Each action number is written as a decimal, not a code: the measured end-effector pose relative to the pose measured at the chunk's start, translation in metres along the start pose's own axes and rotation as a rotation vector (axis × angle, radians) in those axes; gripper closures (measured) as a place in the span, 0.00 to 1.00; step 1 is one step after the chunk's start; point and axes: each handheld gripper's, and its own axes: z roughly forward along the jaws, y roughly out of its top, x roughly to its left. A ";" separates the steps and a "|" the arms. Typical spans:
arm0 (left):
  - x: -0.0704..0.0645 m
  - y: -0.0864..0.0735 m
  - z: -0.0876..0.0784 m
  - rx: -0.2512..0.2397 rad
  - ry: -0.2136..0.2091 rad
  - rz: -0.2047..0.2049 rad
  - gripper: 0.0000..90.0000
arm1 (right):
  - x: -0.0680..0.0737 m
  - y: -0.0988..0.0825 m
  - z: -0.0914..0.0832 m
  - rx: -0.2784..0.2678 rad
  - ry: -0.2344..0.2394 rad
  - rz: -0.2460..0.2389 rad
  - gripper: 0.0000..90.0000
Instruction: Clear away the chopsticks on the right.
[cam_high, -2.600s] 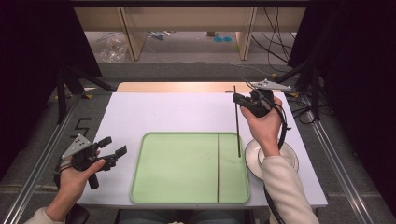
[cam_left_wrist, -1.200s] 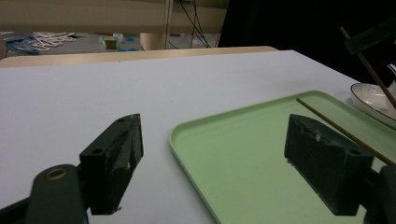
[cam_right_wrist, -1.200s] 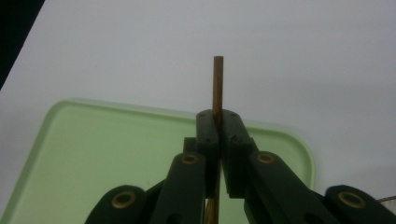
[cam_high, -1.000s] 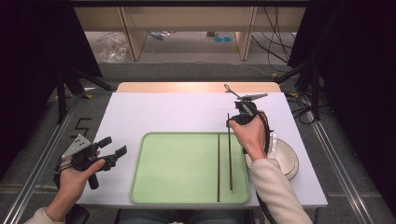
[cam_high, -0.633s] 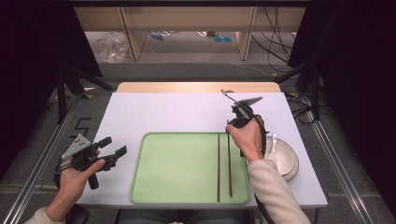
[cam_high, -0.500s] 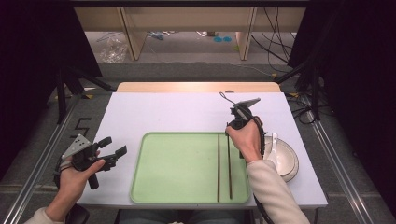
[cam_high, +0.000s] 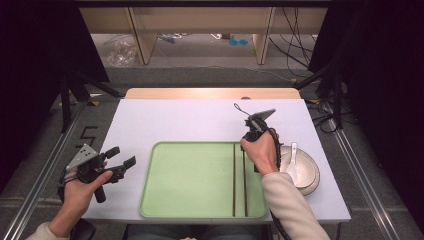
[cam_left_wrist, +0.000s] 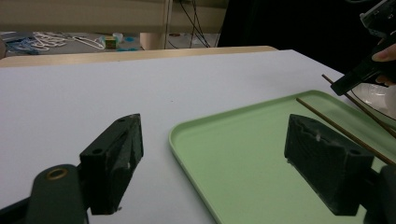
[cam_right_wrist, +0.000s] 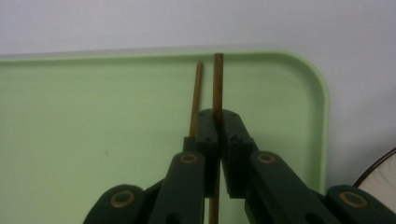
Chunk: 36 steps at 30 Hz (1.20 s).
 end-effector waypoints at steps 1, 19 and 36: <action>0.000 0.000 0.000 0.000 0.000 0.001 0.22 | 0.000 0.000 0.001 0.010 0.001 0.008 0.97; 0.000 0.000 0.000 0.000 0.000 0.000 0.22 | -0.002 -0.001 0.007 -0.007 -0.008 -0.072 0.83; 0.001 0.000 -0.001 -0.005 0.005 -0.005 0.21 | -0.019 -0.026 -0.021 -0.325 0.103 -0.642 0.44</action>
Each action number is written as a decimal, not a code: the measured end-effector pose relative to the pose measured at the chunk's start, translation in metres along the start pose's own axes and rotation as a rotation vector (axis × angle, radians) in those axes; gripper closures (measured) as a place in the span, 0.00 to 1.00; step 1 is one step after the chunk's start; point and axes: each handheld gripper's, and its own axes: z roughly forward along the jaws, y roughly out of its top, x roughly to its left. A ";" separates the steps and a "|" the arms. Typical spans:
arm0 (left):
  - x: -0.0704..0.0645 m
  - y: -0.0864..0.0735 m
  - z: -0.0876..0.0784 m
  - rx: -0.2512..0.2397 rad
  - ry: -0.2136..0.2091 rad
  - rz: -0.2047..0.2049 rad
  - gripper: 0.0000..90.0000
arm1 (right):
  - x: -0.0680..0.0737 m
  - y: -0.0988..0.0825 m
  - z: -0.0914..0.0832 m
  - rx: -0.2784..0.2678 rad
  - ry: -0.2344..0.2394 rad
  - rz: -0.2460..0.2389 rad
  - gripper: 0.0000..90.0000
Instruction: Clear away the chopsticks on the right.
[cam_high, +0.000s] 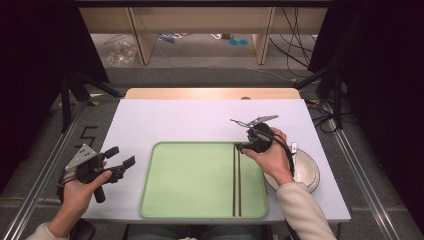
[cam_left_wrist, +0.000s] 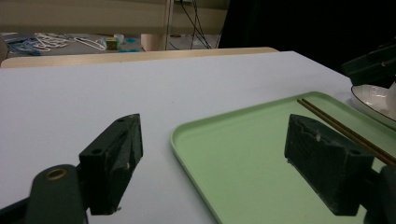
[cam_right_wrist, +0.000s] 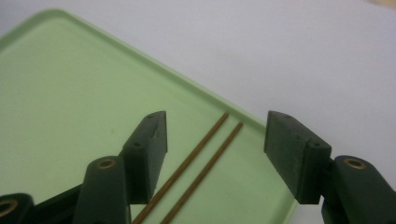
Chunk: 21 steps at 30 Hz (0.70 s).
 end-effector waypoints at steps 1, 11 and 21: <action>0.000 0.000 0.000 0.000 0.000 0.000 0.21 | 0.000 0.000 0.000 0.000 0.000 0.000 0.44; 0.000 0.000 -0.001 -0.001 0.002 0.008 0.21 | 0.010 -0.027 -0.030 -0.243 0.057 -0.039 0.39; 0.000 0.000 -0.002 -0.001 0.007 0.008 0.21 | 0.018 -0.054 -0.044 -0.311 0.076 -0.053 0.38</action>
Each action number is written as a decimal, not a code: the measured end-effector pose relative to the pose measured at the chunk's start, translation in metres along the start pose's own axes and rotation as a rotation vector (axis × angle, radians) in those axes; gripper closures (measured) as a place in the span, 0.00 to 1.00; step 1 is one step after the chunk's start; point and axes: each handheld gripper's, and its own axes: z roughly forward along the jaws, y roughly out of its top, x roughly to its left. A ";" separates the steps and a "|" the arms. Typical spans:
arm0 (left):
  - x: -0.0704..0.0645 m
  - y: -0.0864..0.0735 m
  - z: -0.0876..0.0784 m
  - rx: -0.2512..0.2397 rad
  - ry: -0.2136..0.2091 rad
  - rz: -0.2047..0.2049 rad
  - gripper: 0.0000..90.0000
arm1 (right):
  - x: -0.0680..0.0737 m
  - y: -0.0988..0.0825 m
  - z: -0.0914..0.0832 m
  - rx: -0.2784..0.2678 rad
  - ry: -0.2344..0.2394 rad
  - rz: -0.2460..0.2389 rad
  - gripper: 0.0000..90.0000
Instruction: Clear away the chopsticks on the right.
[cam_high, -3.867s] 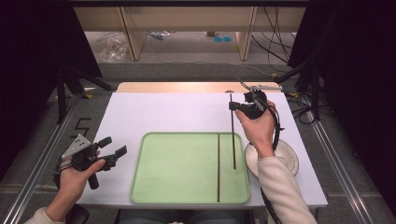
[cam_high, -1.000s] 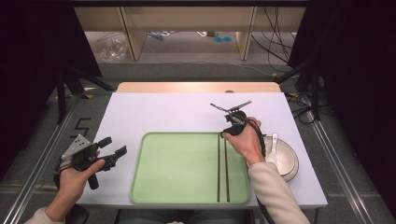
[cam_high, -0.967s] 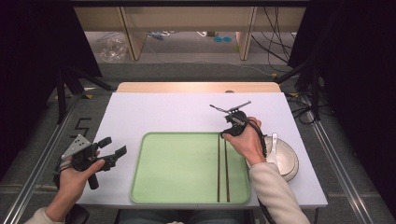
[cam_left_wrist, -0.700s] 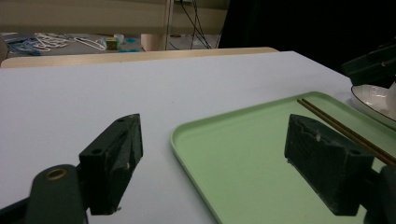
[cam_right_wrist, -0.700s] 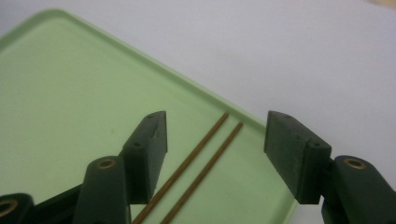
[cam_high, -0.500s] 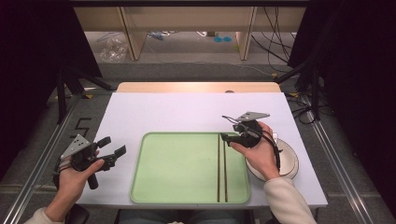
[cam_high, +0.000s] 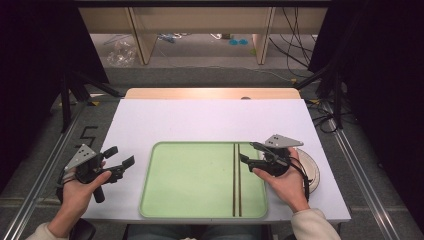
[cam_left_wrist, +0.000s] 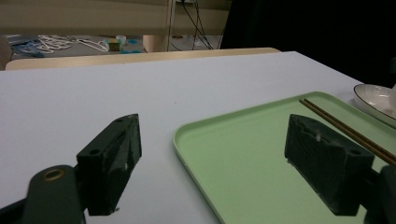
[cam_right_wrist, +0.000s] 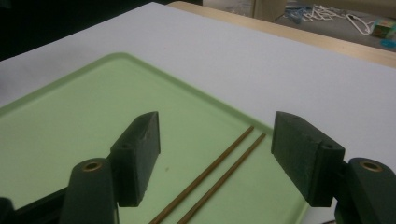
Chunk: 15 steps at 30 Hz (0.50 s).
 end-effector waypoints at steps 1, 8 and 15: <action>0.000 0.000 0.000 0.000 0.000 0.000 0.21 | 0.001 -0.002 -0.003 0.002 -0.001 0.006 0.38; -0.001 0.000 0.000 -0.001 0.001 0.000 0.21 | 0.010 -0.016 -0.018 -0.037 -0.014 0.016 0.38; -0.002 0.000 0.000 0.002 0.007 0.003 0.20 | 0.012 -0.024 -0.027 -0.046 -0.003 0.012 0.38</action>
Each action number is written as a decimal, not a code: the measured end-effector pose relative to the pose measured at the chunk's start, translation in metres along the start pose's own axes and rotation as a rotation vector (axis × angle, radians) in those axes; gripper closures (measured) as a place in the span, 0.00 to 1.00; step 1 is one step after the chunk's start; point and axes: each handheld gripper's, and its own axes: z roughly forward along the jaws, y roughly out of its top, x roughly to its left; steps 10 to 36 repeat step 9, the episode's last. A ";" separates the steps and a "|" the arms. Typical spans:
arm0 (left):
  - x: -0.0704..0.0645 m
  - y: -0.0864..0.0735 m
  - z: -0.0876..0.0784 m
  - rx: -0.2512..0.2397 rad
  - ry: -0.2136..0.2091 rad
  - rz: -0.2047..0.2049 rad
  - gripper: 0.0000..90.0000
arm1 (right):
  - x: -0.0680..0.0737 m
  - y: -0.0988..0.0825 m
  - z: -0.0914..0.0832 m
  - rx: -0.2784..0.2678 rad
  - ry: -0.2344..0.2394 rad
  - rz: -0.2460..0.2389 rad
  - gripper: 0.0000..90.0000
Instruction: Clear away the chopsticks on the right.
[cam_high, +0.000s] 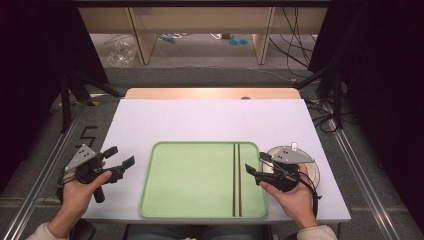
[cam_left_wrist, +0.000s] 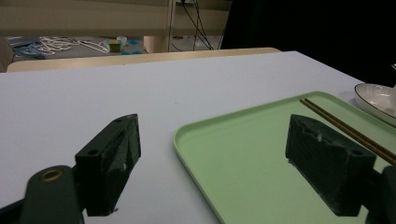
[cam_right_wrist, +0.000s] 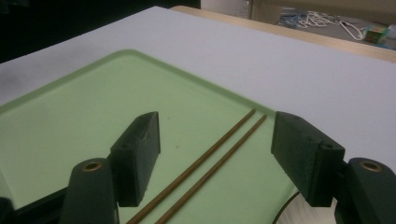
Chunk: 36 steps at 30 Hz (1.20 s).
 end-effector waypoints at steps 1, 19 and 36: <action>0.000 0.000 0.000 -0.002 0.000 0.000 0.20 | 0.000 0.000 -0.001 0.010 -0.001 0.012 0.38; 0.001 0.001 0.000 -0.016 0.004 0.004 0.18 | 0.001 0.001 -0.001 0.007 -0.004 -0.017 0.37; 0.001 0.001 0.000 -0.016 0.004 0.004 0.18 | 0.001 0.001 -0.001 0.007 -0.004 -0.017 0.37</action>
